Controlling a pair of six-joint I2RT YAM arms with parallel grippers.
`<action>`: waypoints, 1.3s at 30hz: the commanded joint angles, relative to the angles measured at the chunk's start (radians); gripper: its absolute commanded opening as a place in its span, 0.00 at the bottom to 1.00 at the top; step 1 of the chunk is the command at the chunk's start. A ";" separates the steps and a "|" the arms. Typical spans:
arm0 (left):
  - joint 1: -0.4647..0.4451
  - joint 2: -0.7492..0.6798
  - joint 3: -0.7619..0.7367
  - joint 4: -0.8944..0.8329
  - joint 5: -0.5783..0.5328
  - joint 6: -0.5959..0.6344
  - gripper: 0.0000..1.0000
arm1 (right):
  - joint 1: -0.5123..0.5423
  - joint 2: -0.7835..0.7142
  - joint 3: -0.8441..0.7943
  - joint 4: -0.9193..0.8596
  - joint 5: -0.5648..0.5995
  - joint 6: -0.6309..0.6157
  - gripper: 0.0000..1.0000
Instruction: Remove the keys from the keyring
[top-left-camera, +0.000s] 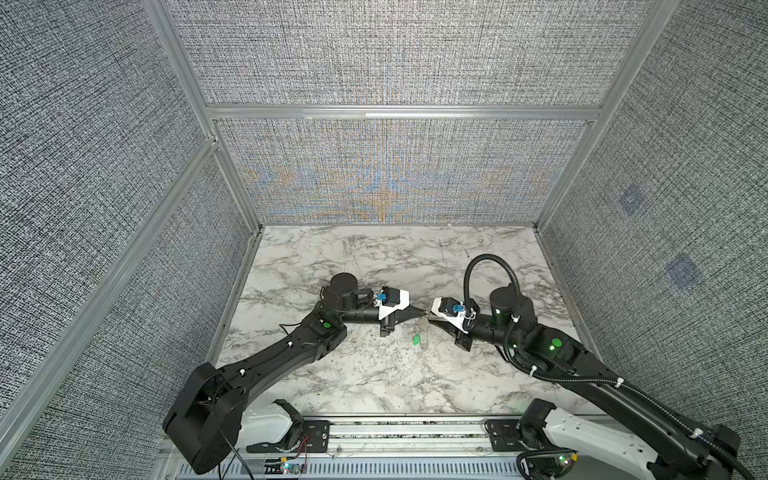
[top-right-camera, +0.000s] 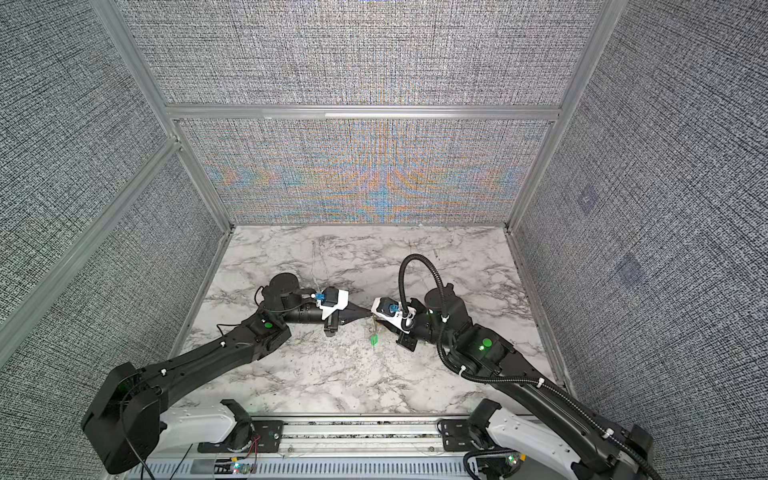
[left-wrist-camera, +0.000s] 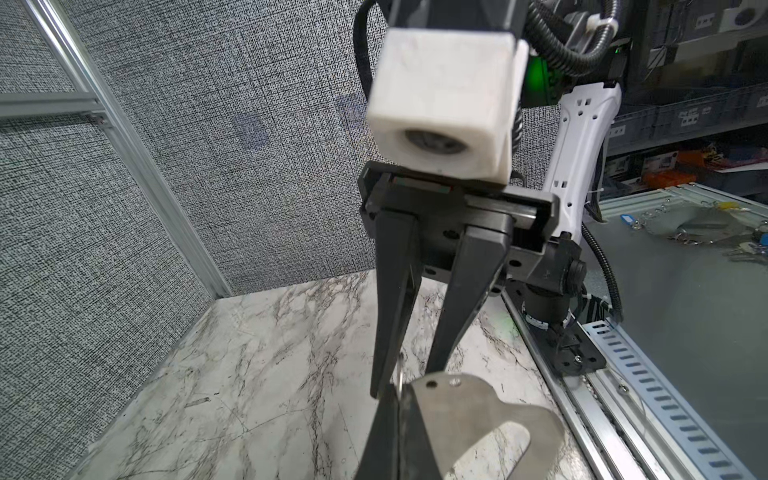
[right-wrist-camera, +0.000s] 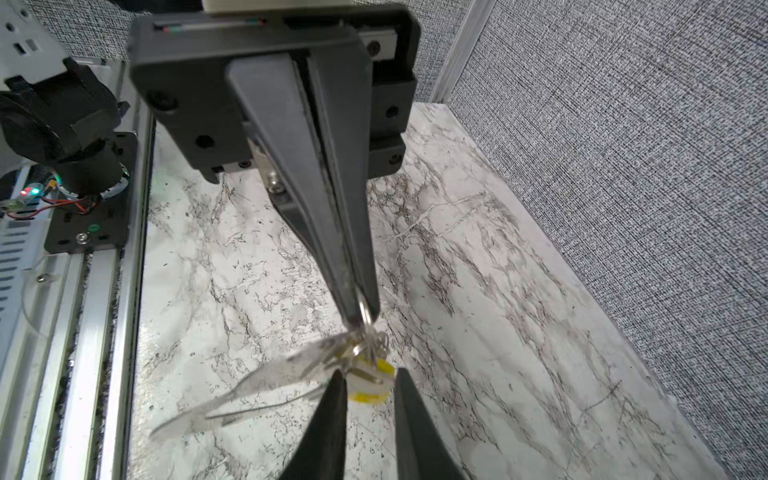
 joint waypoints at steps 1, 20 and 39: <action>0.001 0.003 -0.003 0.073 -0.010 -0.019 0.00 | 0.012 0.007 0.016 0.023 -0.041 0.020 0.22; 0.002 0.011 -0.031 0.181 0.019 -0.094 0.00 | 0.032 -0.075 0.044 -0.121 0.169 -0.045 0.26; 0.002 0.023 -0.037 0.229 0.038 -0.129 0.00 | 0.031 -0.025 0.122 -0.073 0.057 -0.063 0.17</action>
